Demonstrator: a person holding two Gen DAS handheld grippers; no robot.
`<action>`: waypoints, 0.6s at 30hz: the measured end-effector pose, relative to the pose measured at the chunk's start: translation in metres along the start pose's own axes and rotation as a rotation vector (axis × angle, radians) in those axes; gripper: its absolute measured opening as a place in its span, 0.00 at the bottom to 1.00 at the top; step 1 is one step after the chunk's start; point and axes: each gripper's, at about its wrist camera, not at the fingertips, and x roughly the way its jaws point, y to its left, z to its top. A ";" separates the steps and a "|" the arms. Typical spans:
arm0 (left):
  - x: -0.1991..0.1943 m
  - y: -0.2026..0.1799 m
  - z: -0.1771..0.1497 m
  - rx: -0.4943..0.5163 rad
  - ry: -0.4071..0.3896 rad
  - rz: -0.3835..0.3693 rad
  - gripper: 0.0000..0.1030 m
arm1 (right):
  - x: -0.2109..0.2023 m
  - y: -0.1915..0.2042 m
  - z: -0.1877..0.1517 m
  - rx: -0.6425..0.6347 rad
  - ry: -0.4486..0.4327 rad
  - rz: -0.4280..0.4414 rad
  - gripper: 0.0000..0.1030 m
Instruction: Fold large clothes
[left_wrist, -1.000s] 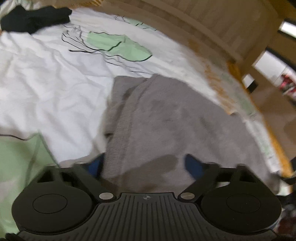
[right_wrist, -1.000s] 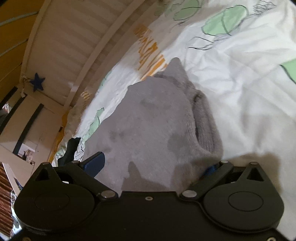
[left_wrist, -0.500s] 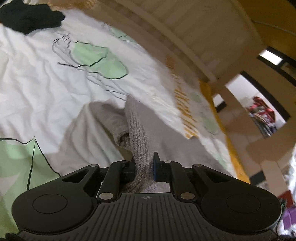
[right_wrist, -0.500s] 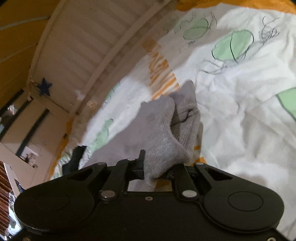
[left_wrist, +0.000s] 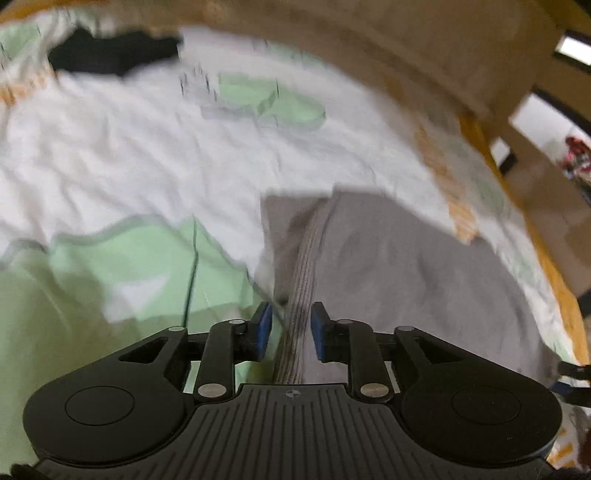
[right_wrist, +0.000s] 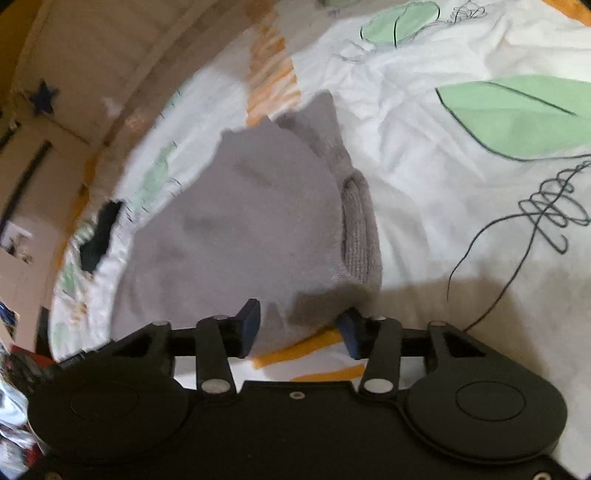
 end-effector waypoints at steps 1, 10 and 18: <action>-0.007 -0.007 0.003 0.018 -0.041 0.014 0.30 | -0.005 0.004 0.003 -0.027 -0.026 -0.002 0.80; -0.001 -0.085 0.021 0.161 -0.111 -0.132 0.66 | 0.010 0.019 0.045 -0.186 -0.134 0.000 0.91; 0.039 -0.130 0.010 0.176 -0.046 -0.230 0.69 | 0.053 -0.007 0.061 -0.142 -0.045 -0.036 0.92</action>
